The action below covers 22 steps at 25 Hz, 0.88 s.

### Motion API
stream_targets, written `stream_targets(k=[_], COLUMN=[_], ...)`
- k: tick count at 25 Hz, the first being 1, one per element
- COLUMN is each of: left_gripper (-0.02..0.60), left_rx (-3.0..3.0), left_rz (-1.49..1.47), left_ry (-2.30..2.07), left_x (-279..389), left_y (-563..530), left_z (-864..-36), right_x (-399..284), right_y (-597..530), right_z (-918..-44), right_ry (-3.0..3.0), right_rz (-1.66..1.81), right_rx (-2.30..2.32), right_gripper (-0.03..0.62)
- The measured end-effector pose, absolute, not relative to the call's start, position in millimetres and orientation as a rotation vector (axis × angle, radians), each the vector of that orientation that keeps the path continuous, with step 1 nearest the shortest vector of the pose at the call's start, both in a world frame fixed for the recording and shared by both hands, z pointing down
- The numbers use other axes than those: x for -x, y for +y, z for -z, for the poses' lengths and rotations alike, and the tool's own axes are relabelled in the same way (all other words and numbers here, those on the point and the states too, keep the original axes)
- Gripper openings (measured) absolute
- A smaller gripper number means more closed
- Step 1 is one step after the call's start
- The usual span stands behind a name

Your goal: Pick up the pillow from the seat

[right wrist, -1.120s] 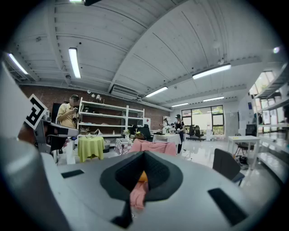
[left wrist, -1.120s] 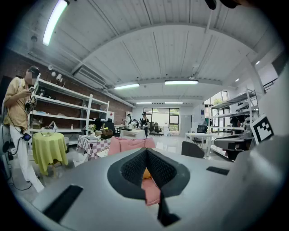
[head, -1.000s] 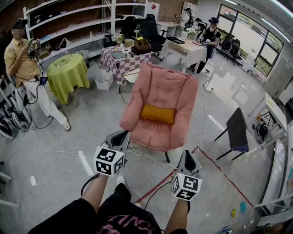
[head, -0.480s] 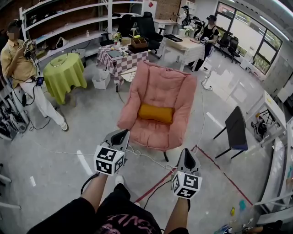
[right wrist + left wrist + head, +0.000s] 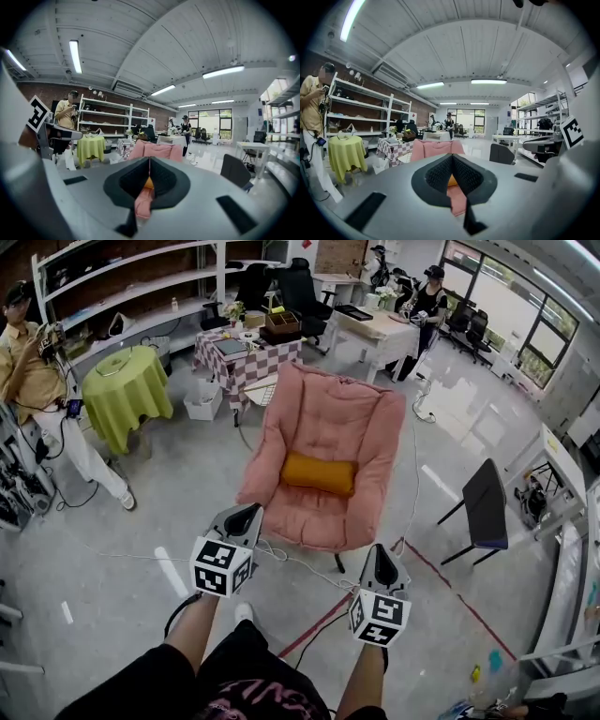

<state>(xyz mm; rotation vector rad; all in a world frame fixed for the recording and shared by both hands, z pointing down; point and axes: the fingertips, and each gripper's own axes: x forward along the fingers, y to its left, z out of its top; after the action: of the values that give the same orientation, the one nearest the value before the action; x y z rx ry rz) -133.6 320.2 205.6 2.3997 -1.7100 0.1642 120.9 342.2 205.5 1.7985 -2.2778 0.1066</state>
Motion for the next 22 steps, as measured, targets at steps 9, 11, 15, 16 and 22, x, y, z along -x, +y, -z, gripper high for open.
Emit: stream_targets(k=[9, 11, 15, 16, 22], left_gripper=[0.009, 0.009, 0.009, 0.009, 0.009], left_rx=[-2.405, -2.406, -2.426, -2.432, -2.463], left_rz=[-0.154, -0.136, -0.157, -0.164, -0.156], left_ry=[-1.685, -1.666, -1.651, -1.648, -1.600], left_x=[146, 150, 159, 162, 178], left_y=[264, 250, 224, 218, 184], left_z=[-207, -207, -209, -209, -206], right_x=[-102, -97, -86, -82, -61], right_y=[288, 276, 254, 248, 220], right_z=[-209, -209, -207, -206, -200], right_ry=[-2.271, -2.270, -2.242, -2.238, -2.218], right_rz=[-0.137, -0.147, -0.139, -0.140, -0.140], right_rx=[-1.813, -1.824, -1.840, -1.845, -1.876], right_gripper=[0.021, 0.021, 0.021, 0.021, 0.021])
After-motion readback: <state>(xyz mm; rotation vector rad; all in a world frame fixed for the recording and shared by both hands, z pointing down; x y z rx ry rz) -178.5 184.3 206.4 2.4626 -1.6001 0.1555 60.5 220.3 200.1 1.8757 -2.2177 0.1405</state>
